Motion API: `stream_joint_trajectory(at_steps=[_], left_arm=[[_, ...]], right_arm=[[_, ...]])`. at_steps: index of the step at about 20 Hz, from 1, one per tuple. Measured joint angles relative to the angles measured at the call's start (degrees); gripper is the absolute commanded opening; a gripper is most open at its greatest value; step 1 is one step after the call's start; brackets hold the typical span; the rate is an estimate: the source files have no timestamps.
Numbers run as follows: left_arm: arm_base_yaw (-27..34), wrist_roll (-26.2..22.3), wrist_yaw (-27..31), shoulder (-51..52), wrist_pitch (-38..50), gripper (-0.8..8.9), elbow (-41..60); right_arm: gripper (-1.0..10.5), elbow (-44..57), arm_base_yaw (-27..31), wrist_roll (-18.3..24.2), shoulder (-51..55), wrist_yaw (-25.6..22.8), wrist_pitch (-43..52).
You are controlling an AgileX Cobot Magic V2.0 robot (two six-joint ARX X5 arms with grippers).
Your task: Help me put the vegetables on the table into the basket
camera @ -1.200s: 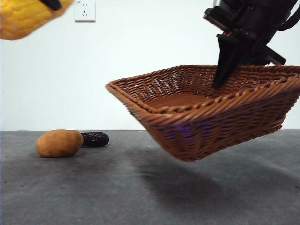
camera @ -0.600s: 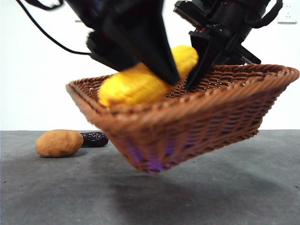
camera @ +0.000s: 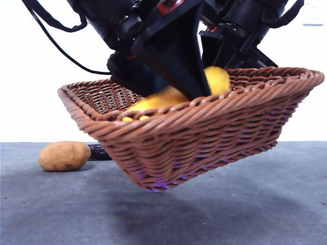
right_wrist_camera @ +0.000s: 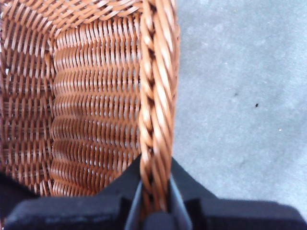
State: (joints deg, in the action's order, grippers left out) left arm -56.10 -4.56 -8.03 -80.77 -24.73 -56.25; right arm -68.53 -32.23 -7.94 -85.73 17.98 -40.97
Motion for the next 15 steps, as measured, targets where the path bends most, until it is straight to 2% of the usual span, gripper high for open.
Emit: stream_joint_trajectory(at_steps=[3,5,7,9,12,15], left_arm=[[0.0,0.0,-1.3,0.0,-0.8,4.41,0.0],[0.0,0.0,-1.1,0.5,-3.5,4.41,0.0],[1.0,-0.7,-0.9,3.4,-6.9,4.41,-0.8],[3.4,-2.8,2.7,7.6,-10.7,4.41,-3.8],[10.1,-10.4,11.8,13.5,-17.1,4.40,-6.6],[21.9,-19.8,11.8,14.6,-17.8,4.40,-6.6]], right_arm=[[-0.1,0.0,0.0,0.0,0.0,-1.2,0.0],[-0.1,0.0,0.1,0.4,0.0,-4.0,0.0],[-0.1,0.0,1.6,0.5,0.0,-4.2,0.0],[-0.1,0.0,3.8,0.9,0.0,-4.1,0.0],[-0.1,0.0,7.3,1.9,0.0,-0.1,0.0],[-0.1,0.0,9.8,3.4,0.0,3.4,0.0]])
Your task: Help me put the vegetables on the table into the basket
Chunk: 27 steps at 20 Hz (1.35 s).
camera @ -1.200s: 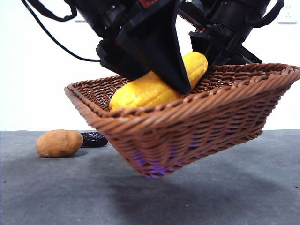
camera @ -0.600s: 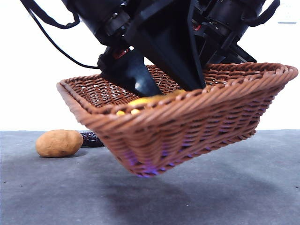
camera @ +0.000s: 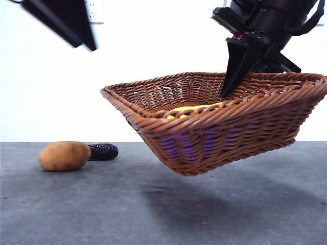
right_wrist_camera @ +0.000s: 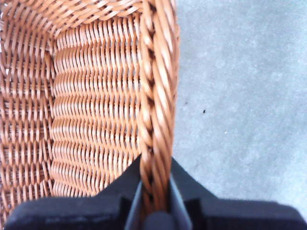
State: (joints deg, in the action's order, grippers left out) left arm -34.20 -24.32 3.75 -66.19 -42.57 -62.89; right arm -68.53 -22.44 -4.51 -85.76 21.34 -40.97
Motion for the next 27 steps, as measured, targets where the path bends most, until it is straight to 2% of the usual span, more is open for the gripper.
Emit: stream_joint_trajectory(at_steps=[5,8,12,16,27], left_arm=[[20.3,-12.7,-12.0,-5.7,3.3,4.40,0.0],[25.3,-16.3,-18.2,-12.5,7.9,4.40,0.0],[26.2,-18.6,-18.5,-24.0,10.4,4.40,-2.9],[26.2,-18.8,-18.8,-32.3,10.7,4.40,-9.3],[26.4,-19.8,-21.8,-40.9,11.0,4.33,-10.2]], right_arm=[[-0.1,0.0,2.8,2.6,0.0,3.7,0.1],[-0.1,0.0,2.8,3.6,0.0,4.0,0.1],[-0.1,0.0,3.0,4.8,0.0,4.2,0.2],[-0.1,0.0,3.5,5.9,0.0,6.1,0.5],[-0.1,0.0,5.4,6.7,0.0,6.6,2.4]])
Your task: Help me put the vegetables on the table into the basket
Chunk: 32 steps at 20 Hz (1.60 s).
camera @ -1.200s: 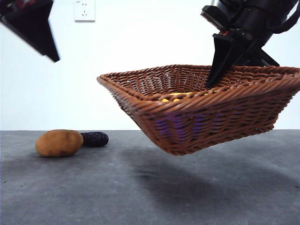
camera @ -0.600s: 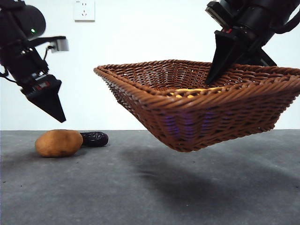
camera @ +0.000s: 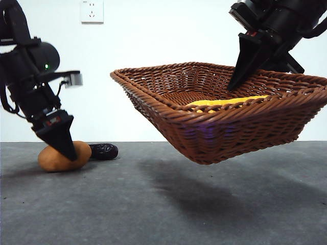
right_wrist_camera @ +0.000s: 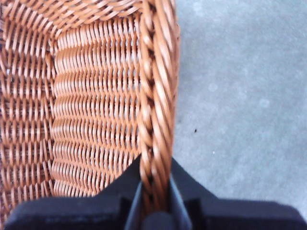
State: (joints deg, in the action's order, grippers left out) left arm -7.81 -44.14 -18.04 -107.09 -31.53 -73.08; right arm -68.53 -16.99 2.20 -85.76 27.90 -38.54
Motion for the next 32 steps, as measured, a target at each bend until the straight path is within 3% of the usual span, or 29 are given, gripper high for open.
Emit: stream_joint_trajectory(at_steps=[1,4,5,11,13,17,23,28,32], left_arm=[[0.0,0.3,0.0,-0.8,0.1,3.64,0.0],[0.0,2.5,0.0,-1.0,1.4,0.34,0.0],[0.0,3.7,0.0,-1.0,1.4,-0.10,0.0],[0.0,7.0,0.0,2.2,-4.0,-0.06,0.0],[0.0,7.8,-0.2,9.0,-4.2,-0.06,0.0],[-0.6,11.1,-8.0,26.1,-10.2,-0.06,0.0],[-15.9,14.4,-7.8,40.6,-15.5,-0.06,0.0],[-29.6,18.8,-3.0,35.4,-12.1,-0.06,0.0],[-34.2,20.5,-0.3,26.0,-11.3,-0.06,0.0]], right_arm=[[-0.1,0.0,0.0,0.0,0.0,0.0,0.4],[-0.1,0.0,0.0,0.0,0.0,0.0,0.5],[-0.1,0.0,0.0,0.0,0.0,0.0,0.4],[-0.1,0.0,0.0,0.0,0.0,-2.0,-1.1],[-0.1,0.0,0.0,0.0,0.0,-3.1,-1.7],[-0.1,0.0,0.0,-0.1,0.0,-3.5,-1.7],[-0.1,0.0,-1.4,-2.7,-1.5,-3.5,-1.6],[-0.1,0.0,-7.3,-5.3,-4.2,-3.5,0.3],[-0.1,0.1,-8.7,-6.9,-4.5,-3.6,2.0]])
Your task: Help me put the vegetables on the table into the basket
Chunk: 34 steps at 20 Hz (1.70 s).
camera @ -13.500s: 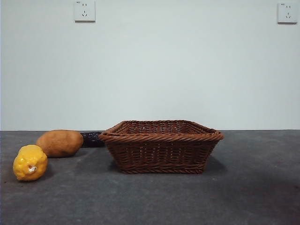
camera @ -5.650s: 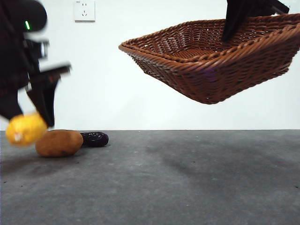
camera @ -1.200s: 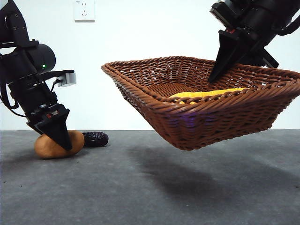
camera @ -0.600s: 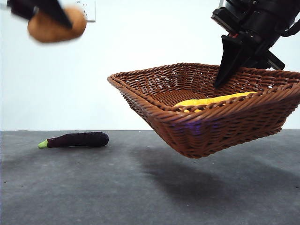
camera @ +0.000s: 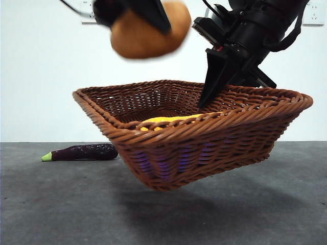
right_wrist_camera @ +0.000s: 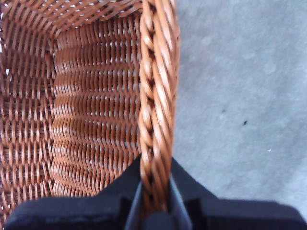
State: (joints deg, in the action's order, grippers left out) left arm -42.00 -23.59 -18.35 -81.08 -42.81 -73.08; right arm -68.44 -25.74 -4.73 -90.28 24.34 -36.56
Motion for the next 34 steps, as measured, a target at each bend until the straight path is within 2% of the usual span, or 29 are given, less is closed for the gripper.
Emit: stream_joint_trajectory(at_steps=[5,8,9,10,11,18,21,23,25,26,29,32,34], left_arm=[[-0.6,0.4,0.2,-10.5,2.8,-0.06,0.0],[-0.6,2.3,-0.3,-13.4,4.3,0.11,0.0],[-0.6,2.9,-2.0,-13.7,4.5,1.46,0.0],[-0.6,3.2,-3.3,-13.7,4.7,3.38,0.0],[-0.6,3.3,-4.0,-13.7,5.0,4.80,0.0],[-0.6,3.7,-4.3,-13.4,3.0,4.76,0.0],[0.9,3.7,-3.7,-5.9,3.0,4.76,-0.1],[5.0,2.6,0.4,0.1,3.3,4.76,-0.8],[11.0,-0.3,6.5,3.8,3.2,4.76,-0.8],[14.7,-2.2,7.5,4.5,3.3,4.75,-0.8],[25.0,-8.1,8.0,1.4,5.4,4.76,-0.8],[29.6,-13.8,7.6,-5.4,9.4,4.75,-0.8],[31.6,-15.2,5.0,-10.4,15.1,4.75,-1.0]], right_arm=[[-0.1,0.0,2.1,-0.5,0.0,1.1,-0.2],[-0.1,0.0,1.8,-0.4,0.0,1.4,-0.1],[-0.1,0.0,1.8,-0.5,0.0,1.4,-0.1],[-0.1,0.0,1.8,-0.5,0.0,1.4,0.0],[-0.1,0.0,1.8,-0.5,0.0,1.5,0.0],[-0.1,0.0,1.8,-0.4,0.0,1.4,0.0],[-0.1,0.0,2.5,-0.4,0.0,1.2,0.2],[-0.1,0.0,3.3,-0.4,0.0,1.7,0.2],[-0.1,0.0,4.5,-0.3,0.0,2.9,0.0],[-0.1,0.0,5.4,-0.2,0.0,3.4,0.0],[-0.1,0.0,9.3,0.3,0.0,5.7,0.0],[-0.1,0.0,13.1,1.2,0.0,8.5,0.0],[-0.1,0.0,15.0,2.3,0.4,8.6,-0.5]])
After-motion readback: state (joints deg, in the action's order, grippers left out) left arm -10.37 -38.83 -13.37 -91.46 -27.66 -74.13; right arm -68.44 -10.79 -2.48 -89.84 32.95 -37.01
